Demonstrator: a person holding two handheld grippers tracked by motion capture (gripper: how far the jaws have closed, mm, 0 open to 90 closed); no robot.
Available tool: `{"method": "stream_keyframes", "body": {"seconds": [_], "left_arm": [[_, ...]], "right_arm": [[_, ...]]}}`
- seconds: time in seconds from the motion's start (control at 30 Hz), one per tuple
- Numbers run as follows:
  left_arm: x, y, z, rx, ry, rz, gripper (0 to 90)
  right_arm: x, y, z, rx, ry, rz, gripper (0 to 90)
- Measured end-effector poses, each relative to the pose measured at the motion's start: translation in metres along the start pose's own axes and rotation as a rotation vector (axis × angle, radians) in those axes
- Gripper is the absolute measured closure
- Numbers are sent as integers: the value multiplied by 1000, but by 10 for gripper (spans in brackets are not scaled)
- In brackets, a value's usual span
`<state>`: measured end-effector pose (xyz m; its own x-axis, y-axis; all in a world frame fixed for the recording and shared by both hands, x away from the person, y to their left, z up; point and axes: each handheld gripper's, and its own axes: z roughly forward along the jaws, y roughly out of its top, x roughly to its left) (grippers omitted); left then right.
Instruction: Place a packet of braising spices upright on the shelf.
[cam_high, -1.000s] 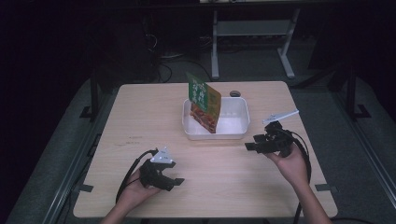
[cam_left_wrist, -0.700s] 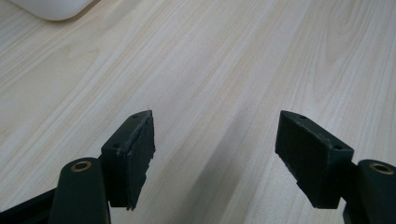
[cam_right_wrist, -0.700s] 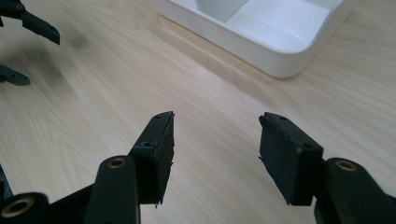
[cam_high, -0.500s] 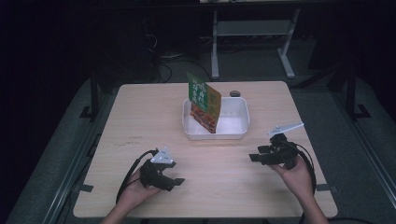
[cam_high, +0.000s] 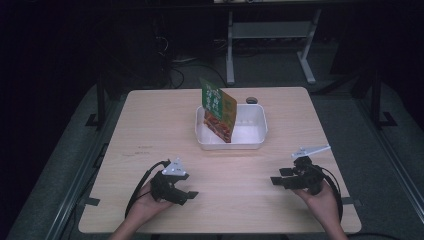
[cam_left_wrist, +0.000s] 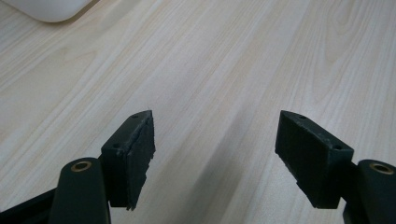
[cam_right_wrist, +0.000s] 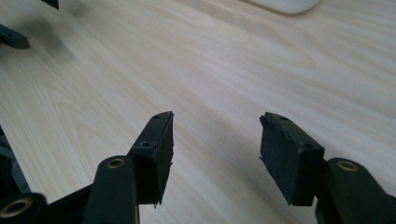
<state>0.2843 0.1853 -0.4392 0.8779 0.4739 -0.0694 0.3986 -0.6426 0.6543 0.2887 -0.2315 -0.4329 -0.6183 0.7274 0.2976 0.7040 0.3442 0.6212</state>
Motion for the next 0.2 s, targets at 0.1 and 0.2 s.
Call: {"method": "stream_keyframes", "body": {"seconds": [0.1, 0.2], "left_arm": [[0, 0, -1, 2, 0, 4, 285], [0, 0, -1, -2, 0, 3, 284]], "right_arm": [[3, -9, 2, -6, -1, 3, 421], [9, -18, 0, -20, -2, -7, 416]]}}
